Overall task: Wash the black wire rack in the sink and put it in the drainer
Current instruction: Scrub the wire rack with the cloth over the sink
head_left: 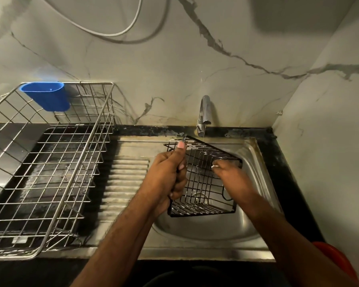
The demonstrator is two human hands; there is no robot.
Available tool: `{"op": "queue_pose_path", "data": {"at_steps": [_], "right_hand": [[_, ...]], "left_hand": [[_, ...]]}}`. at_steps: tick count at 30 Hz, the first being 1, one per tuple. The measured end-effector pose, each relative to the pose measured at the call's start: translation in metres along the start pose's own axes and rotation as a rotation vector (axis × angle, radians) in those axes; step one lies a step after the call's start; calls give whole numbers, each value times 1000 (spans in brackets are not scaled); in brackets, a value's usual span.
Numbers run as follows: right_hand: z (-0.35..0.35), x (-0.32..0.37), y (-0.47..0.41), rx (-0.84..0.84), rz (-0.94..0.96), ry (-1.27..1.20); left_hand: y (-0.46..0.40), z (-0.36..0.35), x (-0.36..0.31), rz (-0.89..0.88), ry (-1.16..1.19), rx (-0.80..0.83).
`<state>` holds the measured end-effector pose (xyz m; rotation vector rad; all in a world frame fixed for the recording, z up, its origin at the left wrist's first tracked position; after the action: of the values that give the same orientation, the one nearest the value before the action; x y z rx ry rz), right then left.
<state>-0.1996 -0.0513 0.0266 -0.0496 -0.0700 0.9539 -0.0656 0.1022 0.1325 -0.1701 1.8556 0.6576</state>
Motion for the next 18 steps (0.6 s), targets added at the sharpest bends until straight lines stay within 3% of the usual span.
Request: {"op": "queue_pose_path", "data": {"at_steps": [10,14,18], "right_hand": [[-16,-2,12,-4,-22,8],[-15,-3,10,-6,-59,-102],[-20,0,16,171,46,-324]], "left_hand": [[1,-3,0,-24,-54,8],[1,-6,1,-49,-82,9],[0,-2,-2,-49,-77,-11]]}}
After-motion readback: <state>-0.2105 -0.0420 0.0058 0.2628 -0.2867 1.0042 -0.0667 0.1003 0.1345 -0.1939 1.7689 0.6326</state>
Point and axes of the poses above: each hand's wrist, its own y-axis away from the middle knuckle, its own z-axis out of the back of the hand, x = y × z, the point moved 3 cm from there along -y, towards the middle knuckle, and after that the axes turned 3 degrees about -x, right-handed, at the moved point
